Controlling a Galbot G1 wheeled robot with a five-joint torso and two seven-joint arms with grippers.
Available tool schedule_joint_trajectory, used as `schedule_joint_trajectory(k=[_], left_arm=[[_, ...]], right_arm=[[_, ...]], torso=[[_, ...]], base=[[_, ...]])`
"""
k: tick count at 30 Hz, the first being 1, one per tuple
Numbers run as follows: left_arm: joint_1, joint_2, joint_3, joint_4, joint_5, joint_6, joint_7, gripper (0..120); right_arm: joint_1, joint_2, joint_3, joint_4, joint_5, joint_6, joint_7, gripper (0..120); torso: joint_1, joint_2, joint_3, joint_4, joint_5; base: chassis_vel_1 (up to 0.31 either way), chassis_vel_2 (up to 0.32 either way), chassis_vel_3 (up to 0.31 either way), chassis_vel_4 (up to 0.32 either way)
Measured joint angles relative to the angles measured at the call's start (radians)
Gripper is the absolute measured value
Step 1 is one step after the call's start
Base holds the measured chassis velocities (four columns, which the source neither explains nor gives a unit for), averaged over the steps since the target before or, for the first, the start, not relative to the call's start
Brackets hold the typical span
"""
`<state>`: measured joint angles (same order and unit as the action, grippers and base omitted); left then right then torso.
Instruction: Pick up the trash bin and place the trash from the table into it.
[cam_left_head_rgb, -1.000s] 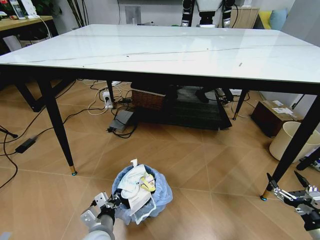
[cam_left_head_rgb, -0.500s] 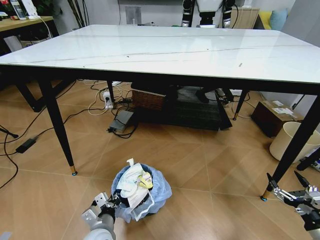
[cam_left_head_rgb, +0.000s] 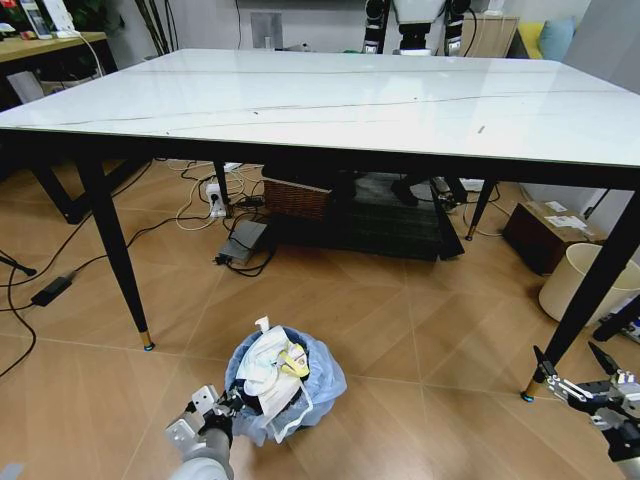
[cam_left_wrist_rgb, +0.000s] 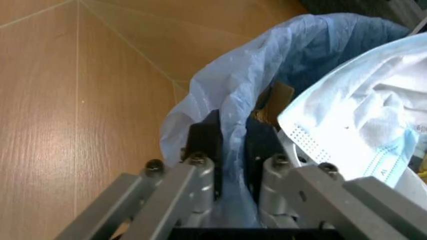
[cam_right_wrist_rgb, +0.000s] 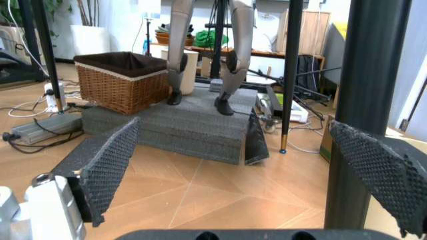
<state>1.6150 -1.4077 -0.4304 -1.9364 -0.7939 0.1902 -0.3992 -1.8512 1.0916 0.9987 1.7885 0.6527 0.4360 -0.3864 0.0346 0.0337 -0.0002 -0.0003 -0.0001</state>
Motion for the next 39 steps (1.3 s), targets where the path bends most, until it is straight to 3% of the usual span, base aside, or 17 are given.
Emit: schedule_joint_trajectory(k=[3, 8, 25, 34, 39], left_arm=[[0.003, 0.0, -0.001, -0.006, 0.002, -0.002, -0.001, 28], [0.004, -0.001, -0.002, -0.008, 0.005, -0.005, -0.001, 34], [-0.007, 0.004, -0.003, -0.038, 0.069, -0.049, 0.01, 97], [0.006, 0.013, -0.005, -0.063, 0.128, -0.069, 0.023, 100], [0.047, 0.025, -0.007, -0.105, 0.234, -0.099, 0.047, 100]], right_arm=[[0.0, 0.0, 0.0, 0.0, 0.0, 0.0, 0.0, 100], [0.0, 0.0, 0.0, 0.0, 0.0, 0.0, 0.0, 100], [0.0, 0.0, 0.0, 0.0, 0.0, 0.0, 0.0, 100], [0.0, 0.0, 0.0, 0.0, 0.0, 0.0, 0.0, 100], [0.0, 0.0, 0.0, 0.0, 0.0, 0.0, 0.0, 100]], torso=[[0.0, 0.0, 0.0, 0.0, 0.0002], [0.0, 0.0, 0.0, 0.0, 0.0001], [0.0, 0.0, 0.0, 0.0001, 0.0001], [0.0, 0.0, 0.0, 0.0, 0.0001], [0.0, 0.0, 0.0, 0.0, 0.0]], base=[[0.0, 0.0, 0.0, 0.0], [0.0, 0.0, 0.0, 0.0], [0.0, 0.0, 0.0, 0.0], [0.0, 0.0, 0.0, 0.0], [0.0, 0.0, 0.0, 0.0]])
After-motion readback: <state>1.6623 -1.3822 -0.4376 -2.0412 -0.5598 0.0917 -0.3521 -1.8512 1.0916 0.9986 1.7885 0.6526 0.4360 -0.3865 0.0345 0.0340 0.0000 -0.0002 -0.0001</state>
